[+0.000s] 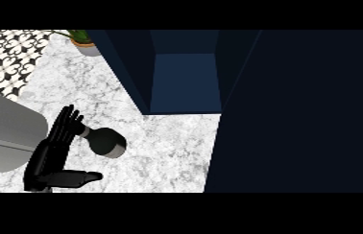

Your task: Pick up the wine, place it into the cabinet and close the cabinet

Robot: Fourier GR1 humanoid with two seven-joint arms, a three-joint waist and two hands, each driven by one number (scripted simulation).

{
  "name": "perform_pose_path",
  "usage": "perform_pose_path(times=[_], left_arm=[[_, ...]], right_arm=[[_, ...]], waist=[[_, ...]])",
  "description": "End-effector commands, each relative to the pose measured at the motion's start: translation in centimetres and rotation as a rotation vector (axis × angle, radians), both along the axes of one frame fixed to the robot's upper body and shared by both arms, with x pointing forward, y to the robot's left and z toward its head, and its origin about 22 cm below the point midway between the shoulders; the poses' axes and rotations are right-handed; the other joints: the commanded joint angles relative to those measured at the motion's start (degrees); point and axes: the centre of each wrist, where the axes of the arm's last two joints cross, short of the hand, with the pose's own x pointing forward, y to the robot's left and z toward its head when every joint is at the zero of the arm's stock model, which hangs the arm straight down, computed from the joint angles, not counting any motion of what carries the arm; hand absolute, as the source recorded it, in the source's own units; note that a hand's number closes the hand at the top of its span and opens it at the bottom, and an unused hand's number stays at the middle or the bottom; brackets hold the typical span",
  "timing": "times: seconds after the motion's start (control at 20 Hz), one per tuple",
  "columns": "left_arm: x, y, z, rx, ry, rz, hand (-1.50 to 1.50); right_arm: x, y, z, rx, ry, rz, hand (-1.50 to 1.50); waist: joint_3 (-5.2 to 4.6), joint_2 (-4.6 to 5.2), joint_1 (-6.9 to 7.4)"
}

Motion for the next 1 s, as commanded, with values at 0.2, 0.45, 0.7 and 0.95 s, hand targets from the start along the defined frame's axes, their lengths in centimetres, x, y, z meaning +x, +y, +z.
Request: perform_pose_path(times=[0.2, 0.45, 0.7, 0.95], left_arm=[[1.7, 1.1, -2.0, 0.009, 0.007, 0.028, -1.5], [0.6, 0.3, -5.4, -0.021, 0.035, 0.006, -1.5], [2.1, 1.5, -6.5, -0.11, 0.092, -0.042, -1.5], [2.3, 0.2, -7.7, -0.137, 0.093, -0.108, -1.5]], right_arm=[[-3.8, -2.4, 1.9, 0.0, -0.095, -0.062, -1.5], [-3.2, -1.6, 1.9, -0.005, -0.099, -0.057, -1.5], [-3.6, -1.7, 1.6, 0.01, -0.101, -0.029, -1.5], [-3.3, -2.1, 1.6, 0.011, -0.105, -0.064, -1.5]], waist=[[0.05, 0.02, -0.14], [-0.01, 0.03, 0.08], [0.01, 0.08, -0.64], [0.03, 0.15, -0.23]])
